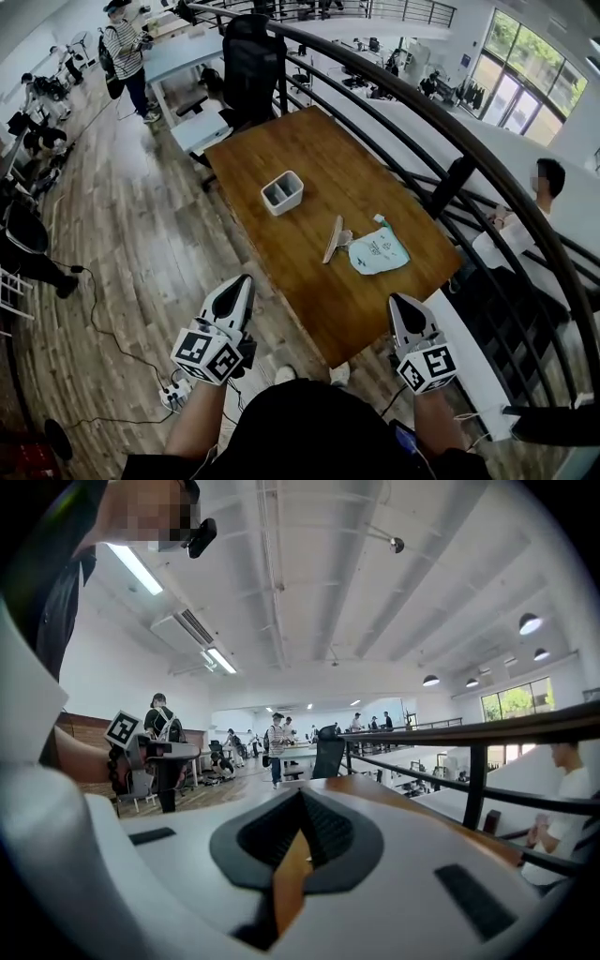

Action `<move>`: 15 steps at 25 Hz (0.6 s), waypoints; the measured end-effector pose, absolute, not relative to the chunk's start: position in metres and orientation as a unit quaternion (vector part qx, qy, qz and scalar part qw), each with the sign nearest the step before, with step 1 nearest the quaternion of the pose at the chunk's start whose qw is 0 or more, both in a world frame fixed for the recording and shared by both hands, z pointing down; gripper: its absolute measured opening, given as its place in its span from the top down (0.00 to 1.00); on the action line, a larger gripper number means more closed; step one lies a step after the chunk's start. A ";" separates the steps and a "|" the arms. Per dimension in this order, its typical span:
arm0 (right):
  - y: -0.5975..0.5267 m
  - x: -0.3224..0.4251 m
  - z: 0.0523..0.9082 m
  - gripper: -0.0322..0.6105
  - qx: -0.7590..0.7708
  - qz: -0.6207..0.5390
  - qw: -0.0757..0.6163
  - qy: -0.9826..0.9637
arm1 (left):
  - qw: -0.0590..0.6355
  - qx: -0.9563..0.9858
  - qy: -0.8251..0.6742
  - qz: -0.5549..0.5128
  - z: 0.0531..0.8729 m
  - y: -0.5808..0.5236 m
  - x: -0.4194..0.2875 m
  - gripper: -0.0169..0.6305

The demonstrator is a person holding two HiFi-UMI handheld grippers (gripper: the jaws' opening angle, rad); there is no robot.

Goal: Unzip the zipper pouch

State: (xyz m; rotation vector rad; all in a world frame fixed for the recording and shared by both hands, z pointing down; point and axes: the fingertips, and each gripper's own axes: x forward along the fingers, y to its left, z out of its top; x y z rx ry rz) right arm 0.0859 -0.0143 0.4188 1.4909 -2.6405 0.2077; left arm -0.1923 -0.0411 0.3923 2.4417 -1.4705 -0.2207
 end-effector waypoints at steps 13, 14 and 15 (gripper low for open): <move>-0.002 0.074 0.417 0.96 0.508 0.077 0.037 -0.857 | 0.137 0.866 -0.475 -0.072 0.393 -0.049 -0.193 0.95; -0.002 0.073 0.416 0.96 0.506 0.077 0.036 -0.858 | 0.137 0.867 -0.474 -0.073 0.392 -0.050 -0.193 0.95; -0.003 0.072 0.415 0.96 0.504 0.077 0.036 -0.859 | 0.138 0.867 -0.473 -0.074 0.392 -0.051 -0.192 0.95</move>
